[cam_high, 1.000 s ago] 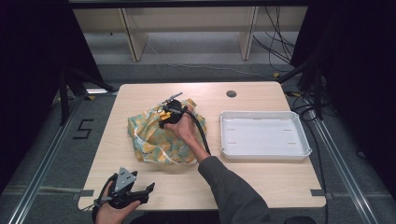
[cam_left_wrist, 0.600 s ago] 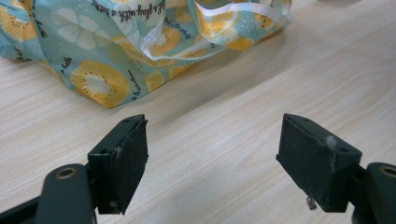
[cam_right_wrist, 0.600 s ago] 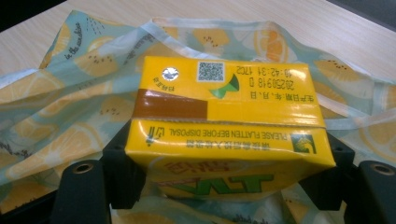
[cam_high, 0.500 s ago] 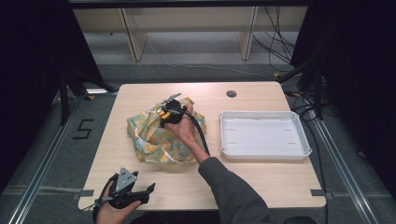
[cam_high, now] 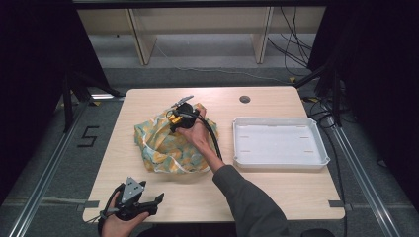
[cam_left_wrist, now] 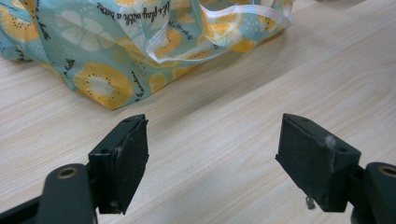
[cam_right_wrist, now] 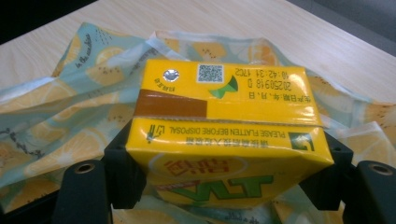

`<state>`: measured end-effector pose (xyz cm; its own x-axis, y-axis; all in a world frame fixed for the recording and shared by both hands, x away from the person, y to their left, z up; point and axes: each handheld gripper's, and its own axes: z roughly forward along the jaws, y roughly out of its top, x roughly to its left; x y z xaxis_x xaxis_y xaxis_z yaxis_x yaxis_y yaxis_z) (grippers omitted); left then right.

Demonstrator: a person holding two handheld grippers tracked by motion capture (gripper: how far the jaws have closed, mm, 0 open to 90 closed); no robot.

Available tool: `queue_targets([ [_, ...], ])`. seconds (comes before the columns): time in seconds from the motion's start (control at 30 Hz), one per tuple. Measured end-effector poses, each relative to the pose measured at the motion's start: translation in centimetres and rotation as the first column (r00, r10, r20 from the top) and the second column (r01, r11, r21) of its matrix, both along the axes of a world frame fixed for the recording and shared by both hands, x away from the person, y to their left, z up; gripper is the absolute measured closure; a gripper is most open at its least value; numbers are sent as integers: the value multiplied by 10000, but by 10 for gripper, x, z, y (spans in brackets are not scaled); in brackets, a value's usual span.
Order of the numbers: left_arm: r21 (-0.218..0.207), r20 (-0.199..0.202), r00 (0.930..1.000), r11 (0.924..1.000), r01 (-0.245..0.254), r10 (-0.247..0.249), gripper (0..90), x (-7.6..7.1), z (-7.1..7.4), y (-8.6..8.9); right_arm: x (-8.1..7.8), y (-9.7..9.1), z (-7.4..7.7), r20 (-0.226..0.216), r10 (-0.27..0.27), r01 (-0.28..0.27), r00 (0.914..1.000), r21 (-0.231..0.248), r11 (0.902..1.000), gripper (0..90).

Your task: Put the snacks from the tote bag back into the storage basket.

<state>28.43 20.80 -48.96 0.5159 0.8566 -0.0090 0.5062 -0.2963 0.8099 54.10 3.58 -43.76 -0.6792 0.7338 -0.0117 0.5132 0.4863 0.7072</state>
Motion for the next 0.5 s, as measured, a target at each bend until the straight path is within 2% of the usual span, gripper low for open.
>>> queue_targets([
  [0.07,-67,-12,10000,10000,31,-31,241,0,0,0,0,-3,3,189,32,-31,9998,-85,10000,304],
  [0.1,21,22,10000,10000,35,-35,241,0,0,0,-1,-4,6,50,12,-12,10000,41,10000,304],
  [0.13,-15,73,10000,10000,26,-26,242,0,0,0,0,-6,8,156,73,-72,9999,-58,10000,304],
  [0.17,-70,49,10000,10000,-11,12,242,0,0,0,-1,-7,10,51,25,-25,10000,90,10000,304],
  [0.2,-81,57,10000,10000,-22,22,242,0,0,0,0,-9,12,417,155,-163,9990,177,9997,304],
  [0.23,100,69,10000,9999,17,-17,243,0,1,1,-1,-10,15,301,287,-291,9991,126,9995,304],
  [0.3,151,117,9999,9999,79,-81,242,1,1,2,-1,-15,20,585,428,-432,9974,67,9990,304],
  [0.33,-24,43,10000,10000,-37,37,243,0,0,1,-1,-17,22,685,518,-526,9963,101,9986,304],
  [0.37,-30,63,10000,10000,-53,53,243,0,1,1,-3,-16,25,433,448,-467,9981,442,9979,304],
  [0.4,-45,73,9999,10000,-77,78,243,0,1,1,-4,-18,29,424,585,-601,9974,368,9975,304],
  [0.43,-101,73,9999,9999,-81,82,243,0,1,1,-8,-19,31,251,403,-417,9989,575,9975,304],
  [0.5,-21,112,9999,9999,-122,122,243,0,1,2,-11,-24,37,349,582,-603,9977,610,9963,305],
])
